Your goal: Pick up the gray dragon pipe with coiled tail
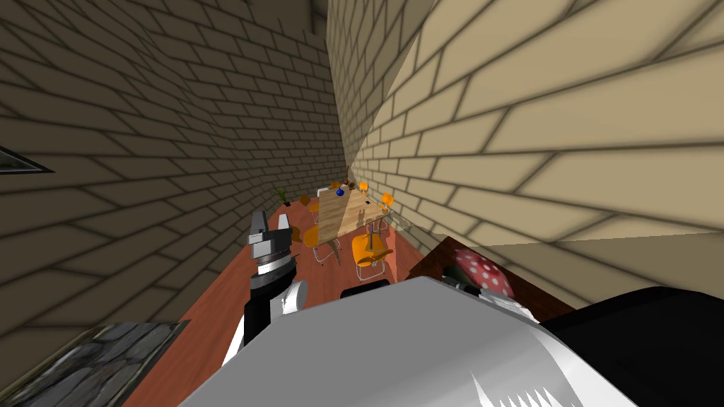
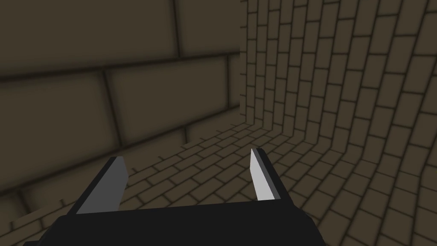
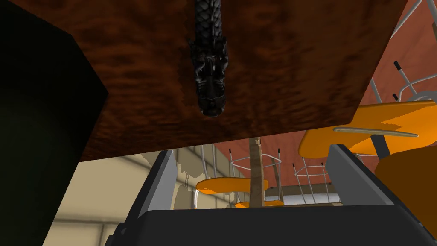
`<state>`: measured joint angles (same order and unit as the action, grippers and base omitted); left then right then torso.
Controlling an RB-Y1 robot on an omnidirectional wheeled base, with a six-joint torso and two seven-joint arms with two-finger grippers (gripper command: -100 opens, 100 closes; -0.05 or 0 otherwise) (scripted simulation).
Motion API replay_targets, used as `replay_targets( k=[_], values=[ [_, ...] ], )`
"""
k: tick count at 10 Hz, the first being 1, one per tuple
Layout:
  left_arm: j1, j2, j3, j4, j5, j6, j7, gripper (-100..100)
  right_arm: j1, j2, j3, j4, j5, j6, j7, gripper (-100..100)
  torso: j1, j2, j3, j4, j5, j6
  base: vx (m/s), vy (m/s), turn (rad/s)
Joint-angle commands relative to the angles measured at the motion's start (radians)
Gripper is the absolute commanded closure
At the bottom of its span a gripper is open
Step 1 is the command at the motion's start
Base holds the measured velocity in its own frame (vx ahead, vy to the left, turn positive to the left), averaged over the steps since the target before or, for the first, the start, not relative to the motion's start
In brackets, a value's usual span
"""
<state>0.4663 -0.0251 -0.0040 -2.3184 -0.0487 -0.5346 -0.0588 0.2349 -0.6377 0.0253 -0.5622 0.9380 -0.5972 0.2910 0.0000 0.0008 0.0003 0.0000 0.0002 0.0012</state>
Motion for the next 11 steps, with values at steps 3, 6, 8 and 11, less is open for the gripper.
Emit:
replay_targets(
  k=[3,6,8,11],
  values=[
    [0.0,0.0,0.0,0.0,0.0,0.0,0.0,0,0.016,0.015,0.033,0.075,0.04,0.038,-0.029,-100,-0.002,0.0,0.0,0.0,0.0,0.0,0.014,-0.048,0.015],
    [0.0,0.0,0.0,0.0,0.0,0.0,0.0,0,0.015,0.022,0.036,0.103,0.043,0.039,-0.033,0,-0.001,0.0,0.0,0.0,0.0,0.0,0.007,-0.038,-0.016],
    [0.0,0.0,0.0,0.0,0.0,0.0,0.0,0,-0.005,0.068,0.05,0.115,0.025,0.087,-0.012,-100,-0.002,0.001,0.001,0.0,0.0,0.0,-0.019,-0.069,0.068],
    [0.0,0.0,0.0,0.0,0.0,0.0,0.0,0,-0.005,0.068,0.05,0.106,0.025,0.087,-0.012,-100,-0.001,0.001,0.0,0.0,0.0,0.0,-0.004,-0.031,0.002]
  ],
)
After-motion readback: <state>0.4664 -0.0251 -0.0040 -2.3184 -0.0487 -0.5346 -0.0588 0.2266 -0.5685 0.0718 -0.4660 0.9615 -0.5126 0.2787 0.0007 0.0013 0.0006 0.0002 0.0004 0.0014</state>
